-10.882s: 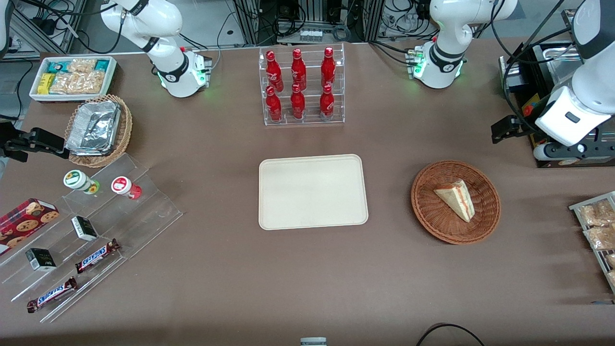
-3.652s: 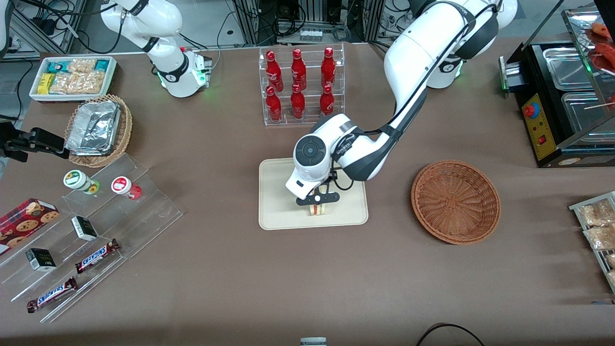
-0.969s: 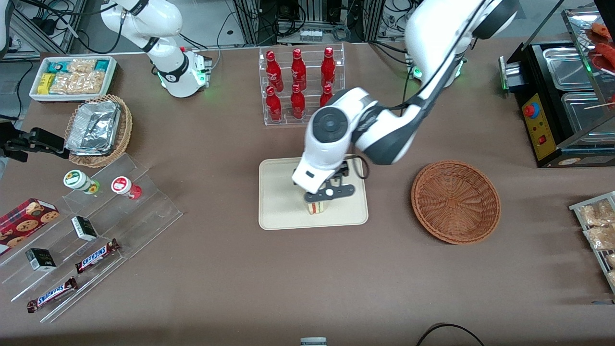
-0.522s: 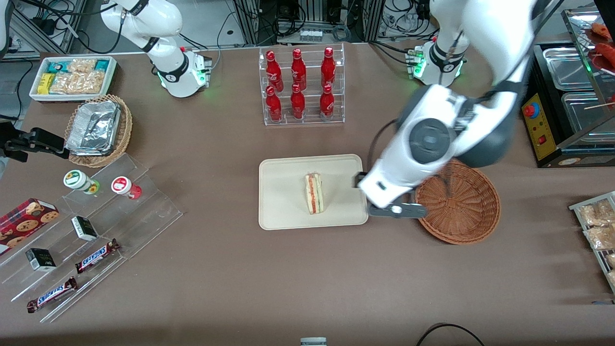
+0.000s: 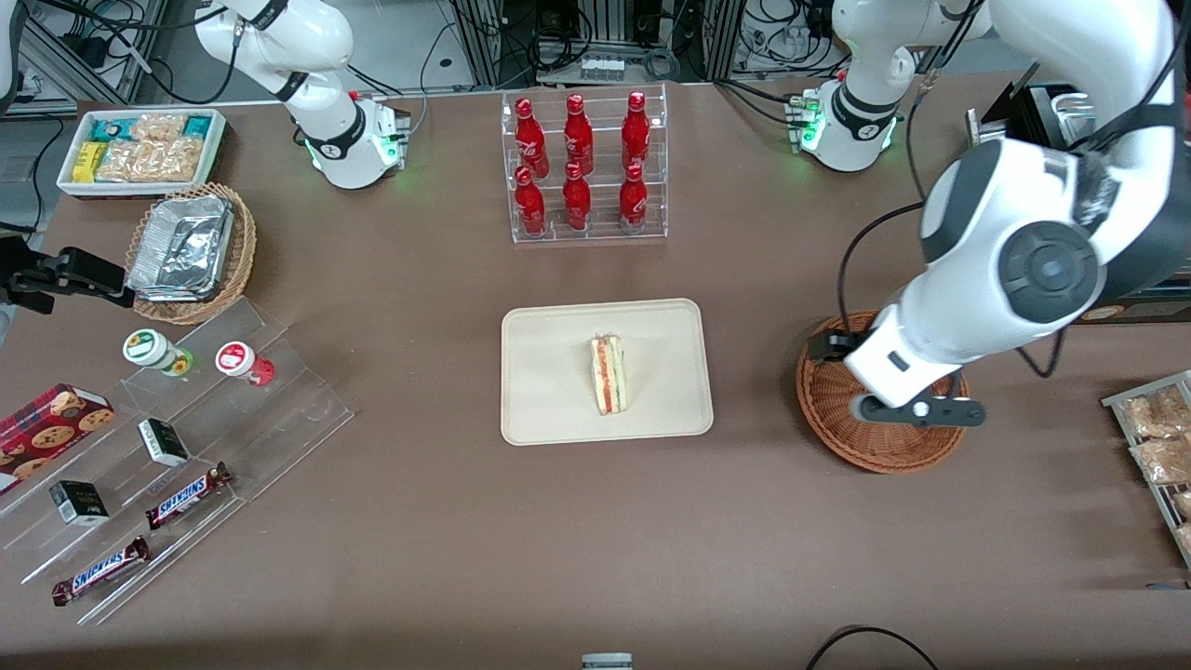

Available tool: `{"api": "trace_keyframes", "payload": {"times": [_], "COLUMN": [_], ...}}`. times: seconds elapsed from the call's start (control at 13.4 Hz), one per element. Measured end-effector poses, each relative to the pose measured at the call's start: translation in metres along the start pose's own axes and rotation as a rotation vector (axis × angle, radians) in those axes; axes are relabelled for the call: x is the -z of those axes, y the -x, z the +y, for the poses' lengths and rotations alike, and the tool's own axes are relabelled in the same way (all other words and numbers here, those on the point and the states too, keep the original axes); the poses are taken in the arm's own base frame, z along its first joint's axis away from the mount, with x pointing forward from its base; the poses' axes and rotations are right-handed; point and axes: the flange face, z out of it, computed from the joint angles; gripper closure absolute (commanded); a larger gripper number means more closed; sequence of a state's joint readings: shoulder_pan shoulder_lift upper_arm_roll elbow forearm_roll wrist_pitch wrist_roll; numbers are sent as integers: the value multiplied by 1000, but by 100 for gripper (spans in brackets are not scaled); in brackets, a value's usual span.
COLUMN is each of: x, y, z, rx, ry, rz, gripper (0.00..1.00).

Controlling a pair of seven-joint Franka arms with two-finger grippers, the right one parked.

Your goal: Place sandwich from basket to tray

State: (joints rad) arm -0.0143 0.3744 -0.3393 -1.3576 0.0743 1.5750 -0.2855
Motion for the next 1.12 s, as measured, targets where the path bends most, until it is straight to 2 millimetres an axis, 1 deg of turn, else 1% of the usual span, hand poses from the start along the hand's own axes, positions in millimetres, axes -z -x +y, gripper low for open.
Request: {"api": "trace_keyframes", "payload": {"times": [0.15, 0.3, 0.37, 0.45, 0.6, 0.67, 0.75, 0.82, 0.89, 1.04, 1.12], "x": [8, 11, 12, 14, 27, 33, 38, 41, 44, 46, 48], "y": [6, 16, 24, 35, 61, 75, 87, 94, 99, 103, 106], "z": [-9, -18, -31, -52, -91, -105, -113, -115, -113, -105, -105], "rx": [4, -25, -43, -59, -67, -67, -67, -66, -69, -82, -83], "ry": [-5, -20, -33, -48, -47, -46, -47, -50, -52, -55, -56], "rz": [1, -7, -13, -18, -19, -29, -40, -46, -48, -65, -77], "gripper": [0, 0, 0, 0, 0, 0, 0, 0, 0, 0, 0]}}
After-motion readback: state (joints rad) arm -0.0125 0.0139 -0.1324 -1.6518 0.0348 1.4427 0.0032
